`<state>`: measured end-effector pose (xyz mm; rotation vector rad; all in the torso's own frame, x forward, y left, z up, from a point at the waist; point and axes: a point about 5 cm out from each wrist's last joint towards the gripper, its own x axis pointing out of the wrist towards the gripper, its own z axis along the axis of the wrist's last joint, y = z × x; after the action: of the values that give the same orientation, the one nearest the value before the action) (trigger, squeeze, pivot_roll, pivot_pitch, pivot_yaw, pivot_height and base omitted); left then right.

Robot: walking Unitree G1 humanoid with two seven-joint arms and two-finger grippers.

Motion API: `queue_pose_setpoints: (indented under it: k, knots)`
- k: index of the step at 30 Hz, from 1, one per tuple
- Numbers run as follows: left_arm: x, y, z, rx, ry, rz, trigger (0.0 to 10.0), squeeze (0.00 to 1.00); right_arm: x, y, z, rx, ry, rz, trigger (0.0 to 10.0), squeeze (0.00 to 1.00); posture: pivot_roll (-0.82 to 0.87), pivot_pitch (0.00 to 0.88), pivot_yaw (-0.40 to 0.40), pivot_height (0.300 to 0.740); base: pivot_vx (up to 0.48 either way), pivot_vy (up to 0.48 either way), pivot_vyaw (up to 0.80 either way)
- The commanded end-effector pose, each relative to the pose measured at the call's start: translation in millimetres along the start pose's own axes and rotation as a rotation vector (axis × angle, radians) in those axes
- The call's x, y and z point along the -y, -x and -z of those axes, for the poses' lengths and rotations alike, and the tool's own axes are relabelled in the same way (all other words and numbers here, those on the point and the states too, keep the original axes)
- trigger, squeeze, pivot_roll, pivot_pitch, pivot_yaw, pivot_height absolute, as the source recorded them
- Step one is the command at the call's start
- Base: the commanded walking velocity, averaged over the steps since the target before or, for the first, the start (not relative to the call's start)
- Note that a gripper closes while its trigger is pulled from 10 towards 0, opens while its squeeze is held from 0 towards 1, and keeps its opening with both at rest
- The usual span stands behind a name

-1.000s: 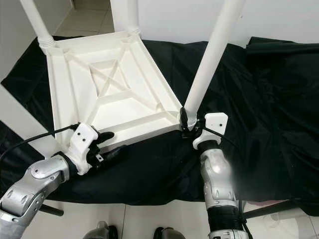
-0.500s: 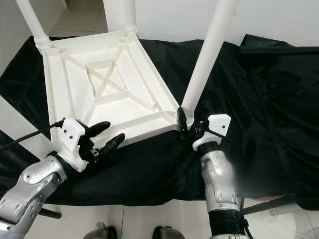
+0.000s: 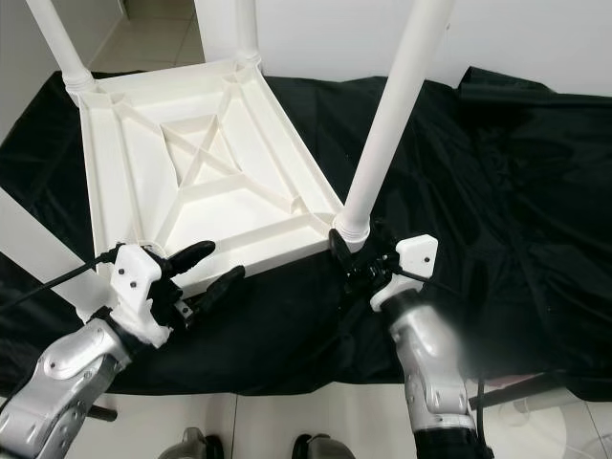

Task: Building children table

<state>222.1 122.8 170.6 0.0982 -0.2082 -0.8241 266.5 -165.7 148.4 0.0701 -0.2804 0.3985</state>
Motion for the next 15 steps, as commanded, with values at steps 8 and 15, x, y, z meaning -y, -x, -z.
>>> queue_pose_setpoints:
  k: [8,15]
  knots:
    - [4.5,21.5,-0.5,-0.01,-0.033,-0.014,10.0,0.0,-15.1,10.6,8.8,-0.067,-0.06,-0.1,10.0,0.0,0.02,0.164,-0.008,0.74,0.0,0.0,0.0]
    - [0.2,54.2,-0.4,-0.135,-0.072,0.042,10.0,0.0,-17.6,3.9,11.5,-0.072,-0.076,-0.123,10.0,0.0,0.07,0.176,-0.025,0.74,0.0,0.0,0.0]
